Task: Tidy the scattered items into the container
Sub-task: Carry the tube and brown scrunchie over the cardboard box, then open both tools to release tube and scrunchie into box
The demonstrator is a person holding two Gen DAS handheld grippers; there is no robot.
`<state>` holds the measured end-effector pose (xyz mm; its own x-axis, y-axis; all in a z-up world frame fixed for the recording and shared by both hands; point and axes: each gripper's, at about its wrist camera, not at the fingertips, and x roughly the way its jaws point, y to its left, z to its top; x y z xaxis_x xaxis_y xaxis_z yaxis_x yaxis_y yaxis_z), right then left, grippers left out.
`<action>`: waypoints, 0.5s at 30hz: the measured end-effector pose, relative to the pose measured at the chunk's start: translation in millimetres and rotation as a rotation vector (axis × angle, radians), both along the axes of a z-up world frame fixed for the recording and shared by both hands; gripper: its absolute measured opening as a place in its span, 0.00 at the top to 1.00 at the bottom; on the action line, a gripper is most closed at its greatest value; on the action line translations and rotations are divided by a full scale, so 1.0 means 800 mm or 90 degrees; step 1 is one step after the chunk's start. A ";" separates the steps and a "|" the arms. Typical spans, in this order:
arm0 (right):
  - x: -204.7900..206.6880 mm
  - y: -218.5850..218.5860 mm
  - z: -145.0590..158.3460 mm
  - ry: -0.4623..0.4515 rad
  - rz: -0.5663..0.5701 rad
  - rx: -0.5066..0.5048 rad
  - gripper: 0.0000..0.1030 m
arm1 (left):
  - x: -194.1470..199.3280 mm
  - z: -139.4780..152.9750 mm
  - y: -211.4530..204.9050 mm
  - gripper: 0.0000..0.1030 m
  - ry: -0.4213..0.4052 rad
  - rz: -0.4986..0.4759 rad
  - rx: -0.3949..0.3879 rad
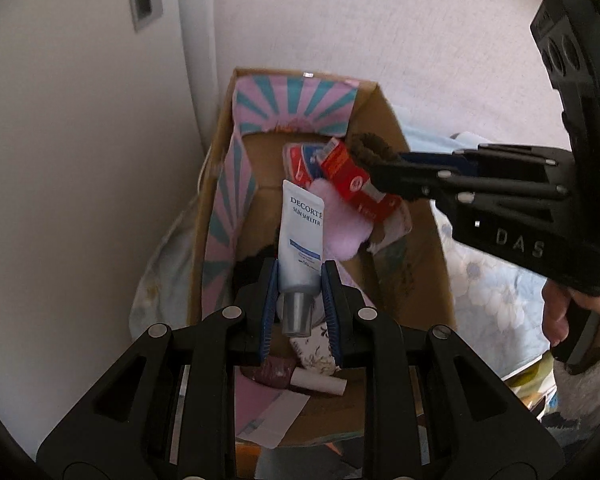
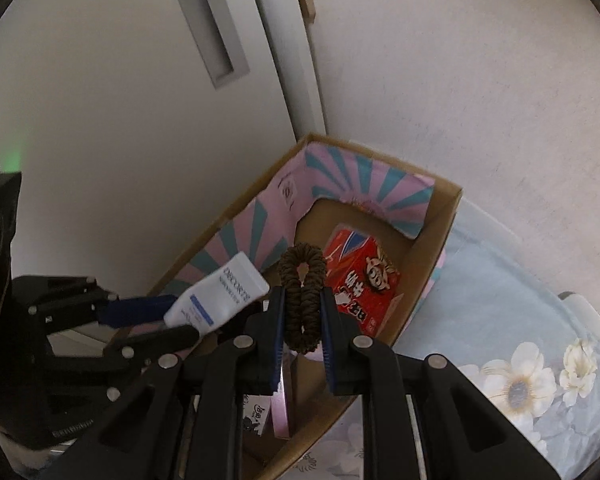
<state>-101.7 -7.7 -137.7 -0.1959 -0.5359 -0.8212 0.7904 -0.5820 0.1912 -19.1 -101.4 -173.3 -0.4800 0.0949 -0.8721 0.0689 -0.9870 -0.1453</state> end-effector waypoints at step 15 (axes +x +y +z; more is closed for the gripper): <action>0.016 0.000 0.018 0.029 -0.019 0.009 0.29 | 0.014 0.018 -0.023 0.10 0.012 0.034 0.063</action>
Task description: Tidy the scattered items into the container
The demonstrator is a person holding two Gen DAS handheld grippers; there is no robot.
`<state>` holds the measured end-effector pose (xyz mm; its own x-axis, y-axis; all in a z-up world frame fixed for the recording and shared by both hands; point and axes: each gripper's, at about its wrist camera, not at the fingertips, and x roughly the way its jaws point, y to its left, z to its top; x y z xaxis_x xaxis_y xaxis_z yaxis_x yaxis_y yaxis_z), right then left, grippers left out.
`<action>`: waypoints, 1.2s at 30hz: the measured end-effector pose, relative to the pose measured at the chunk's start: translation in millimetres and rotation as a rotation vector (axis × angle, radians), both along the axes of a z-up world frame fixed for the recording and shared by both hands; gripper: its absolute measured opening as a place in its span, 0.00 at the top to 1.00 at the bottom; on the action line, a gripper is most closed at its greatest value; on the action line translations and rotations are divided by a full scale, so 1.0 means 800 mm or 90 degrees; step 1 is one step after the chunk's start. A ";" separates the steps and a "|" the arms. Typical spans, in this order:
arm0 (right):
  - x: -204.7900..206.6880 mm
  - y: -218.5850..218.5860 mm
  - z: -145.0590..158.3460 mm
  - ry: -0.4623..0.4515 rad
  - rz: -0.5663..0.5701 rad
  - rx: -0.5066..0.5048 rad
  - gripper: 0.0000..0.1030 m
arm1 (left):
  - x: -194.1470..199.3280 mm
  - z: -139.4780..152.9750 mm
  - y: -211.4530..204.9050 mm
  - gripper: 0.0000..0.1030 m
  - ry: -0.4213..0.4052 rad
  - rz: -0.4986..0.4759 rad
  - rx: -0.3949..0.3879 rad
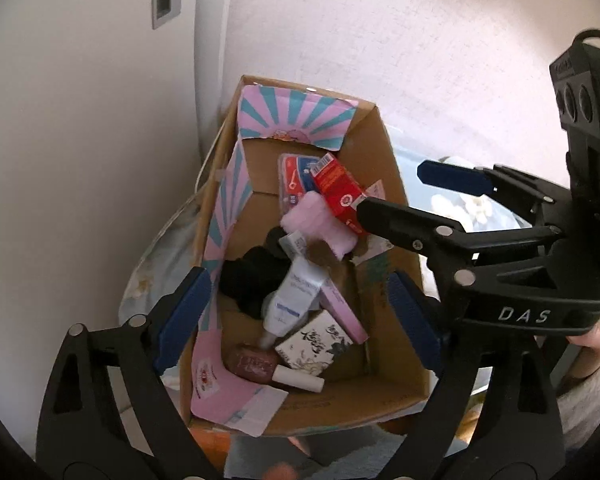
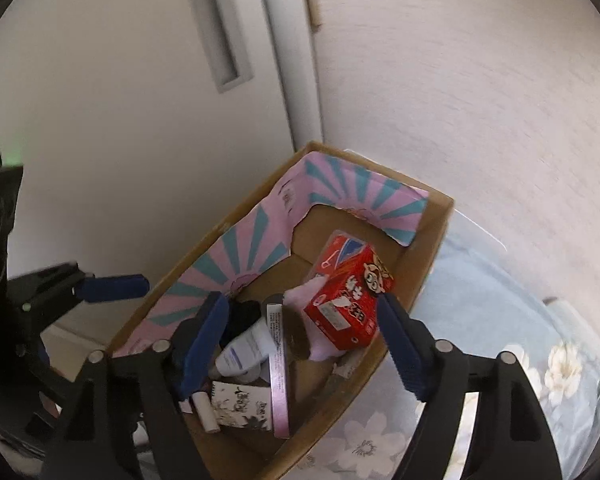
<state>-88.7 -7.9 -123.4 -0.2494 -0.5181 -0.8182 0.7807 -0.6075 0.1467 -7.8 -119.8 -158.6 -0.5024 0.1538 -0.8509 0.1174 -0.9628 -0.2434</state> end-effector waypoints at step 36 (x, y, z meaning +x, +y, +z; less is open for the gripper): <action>0.020 0.076 0.088 0.008 -0.132 -0.053 0.28 | -0.001 0.065 0.025 0.01 0.018 -0.004 -0.097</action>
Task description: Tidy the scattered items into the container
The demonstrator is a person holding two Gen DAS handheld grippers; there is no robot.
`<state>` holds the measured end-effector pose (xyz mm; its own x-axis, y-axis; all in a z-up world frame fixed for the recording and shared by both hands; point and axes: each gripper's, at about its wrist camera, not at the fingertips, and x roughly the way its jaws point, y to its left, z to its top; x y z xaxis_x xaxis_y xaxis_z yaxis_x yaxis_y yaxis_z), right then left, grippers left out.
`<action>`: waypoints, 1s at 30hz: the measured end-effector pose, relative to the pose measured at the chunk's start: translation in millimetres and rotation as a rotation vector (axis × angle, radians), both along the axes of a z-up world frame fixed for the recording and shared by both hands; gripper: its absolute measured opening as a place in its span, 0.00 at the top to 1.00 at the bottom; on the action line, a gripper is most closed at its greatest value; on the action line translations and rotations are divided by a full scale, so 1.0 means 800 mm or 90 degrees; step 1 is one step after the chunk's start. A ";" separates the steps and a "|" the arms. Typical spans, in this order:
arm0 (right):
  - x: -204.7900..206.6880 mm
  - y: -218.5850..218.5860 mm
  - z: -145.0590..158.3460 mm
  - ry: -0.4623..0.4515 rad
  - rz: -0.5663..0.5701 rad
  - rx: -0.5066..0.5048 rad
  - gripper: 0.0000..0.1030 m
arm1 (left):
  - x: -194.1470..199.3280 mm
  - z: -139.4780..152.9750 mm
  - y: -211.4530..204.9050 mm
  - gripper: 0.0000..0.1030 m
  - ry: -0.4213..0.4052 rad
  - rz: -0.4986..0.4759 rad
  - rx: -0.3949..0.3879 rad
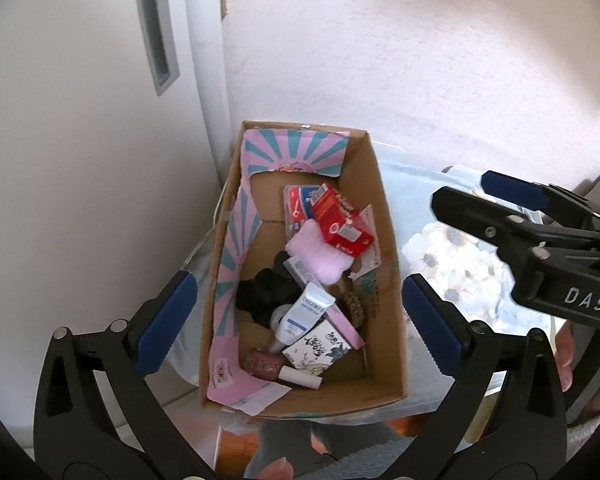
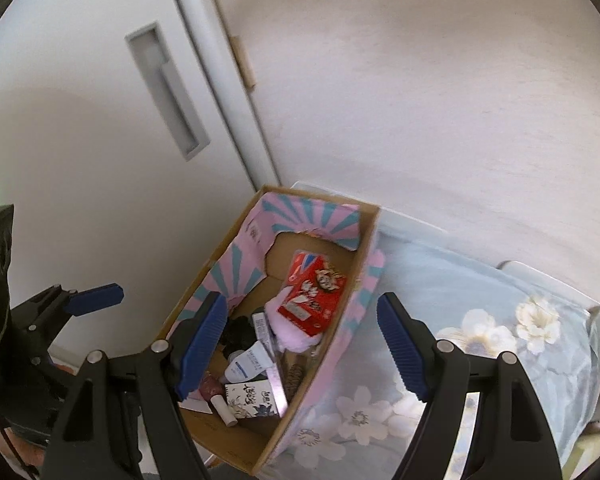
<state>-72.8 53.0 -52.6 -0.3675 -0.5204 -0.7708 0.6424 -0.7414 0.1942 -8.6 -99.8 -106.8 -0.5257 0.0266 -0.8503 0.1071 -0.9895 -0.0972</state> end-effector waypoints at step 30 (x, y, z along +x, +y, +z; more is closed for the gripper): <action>0.050 0.185 0.037 -0.081 -0.336 0.146 0.28 | 0.011 0.070 0.124 0.01 -0.036 -0.102 -0.053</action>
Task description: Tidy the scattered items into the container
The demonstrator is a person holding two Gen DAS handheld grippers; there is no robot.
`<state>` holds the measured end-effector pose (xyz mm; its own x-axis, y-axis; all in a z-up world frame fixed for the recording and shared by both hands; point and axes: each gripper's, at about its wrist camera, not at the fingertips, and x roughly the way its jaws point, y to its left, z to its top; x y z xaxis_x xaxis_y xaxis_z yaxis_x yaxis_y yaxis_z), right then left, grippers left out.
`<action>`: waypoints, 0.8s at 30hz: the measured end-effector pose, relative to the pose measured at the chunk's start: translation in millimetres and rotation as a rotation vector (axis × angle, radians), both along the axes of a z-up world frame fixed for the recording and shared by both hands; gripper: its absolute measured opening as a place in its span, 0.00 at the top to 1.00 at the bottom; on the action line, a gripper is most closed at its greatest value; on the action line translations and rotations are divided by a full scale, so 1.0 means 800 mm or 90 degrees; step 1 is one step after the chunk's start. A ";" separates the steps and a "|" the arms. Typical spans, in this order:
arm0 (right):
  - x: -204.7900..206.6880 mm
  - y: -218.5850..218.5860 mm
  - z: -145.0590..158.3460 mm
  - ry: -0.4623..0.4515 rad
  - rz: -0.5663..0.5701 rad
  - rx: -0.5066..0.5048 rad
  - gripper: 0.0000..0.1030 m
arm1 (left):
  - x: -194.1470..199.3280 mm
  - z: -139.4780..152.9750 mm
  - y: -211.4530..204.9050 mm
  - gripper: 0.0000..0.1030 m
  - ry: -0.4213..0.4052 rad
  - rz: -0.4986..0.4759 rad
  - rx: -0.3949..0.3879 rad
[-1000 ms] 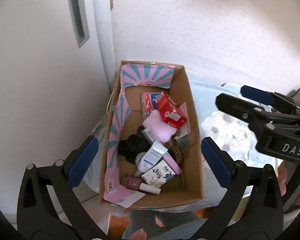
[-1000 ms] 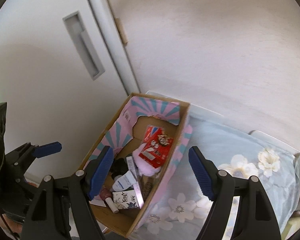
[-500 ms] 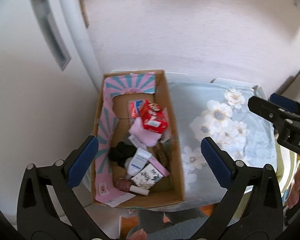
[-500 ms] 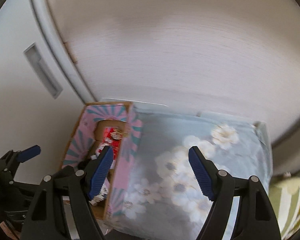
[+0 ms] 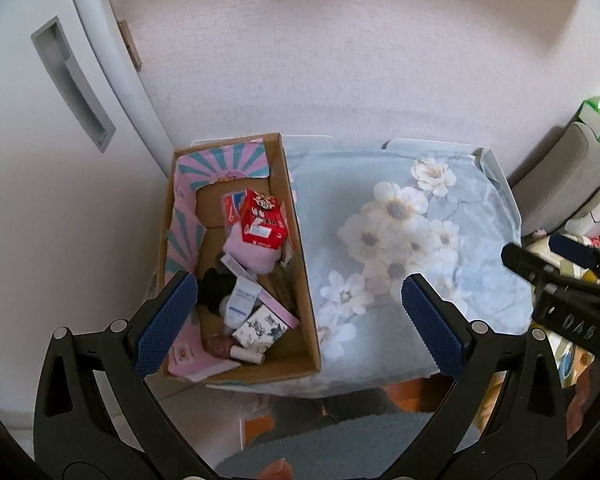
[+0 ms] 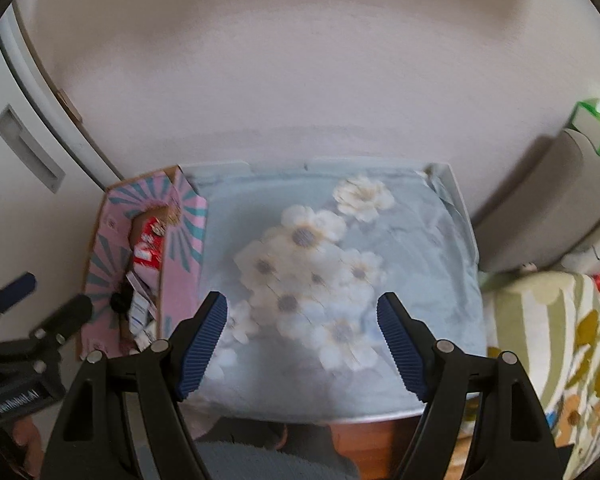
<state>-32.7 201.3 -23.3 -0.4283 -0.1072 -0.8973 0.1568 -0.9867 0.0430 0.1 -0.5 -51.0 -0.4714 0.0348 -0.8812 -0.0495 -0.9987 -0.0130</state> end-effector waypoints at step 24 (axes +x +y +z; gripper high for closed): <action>0.033 0.014 -0.013 -0.006 -0.029 0.026 0.28 | 0.018 0.005 0.000 0.01 -0.005 0.000 0.006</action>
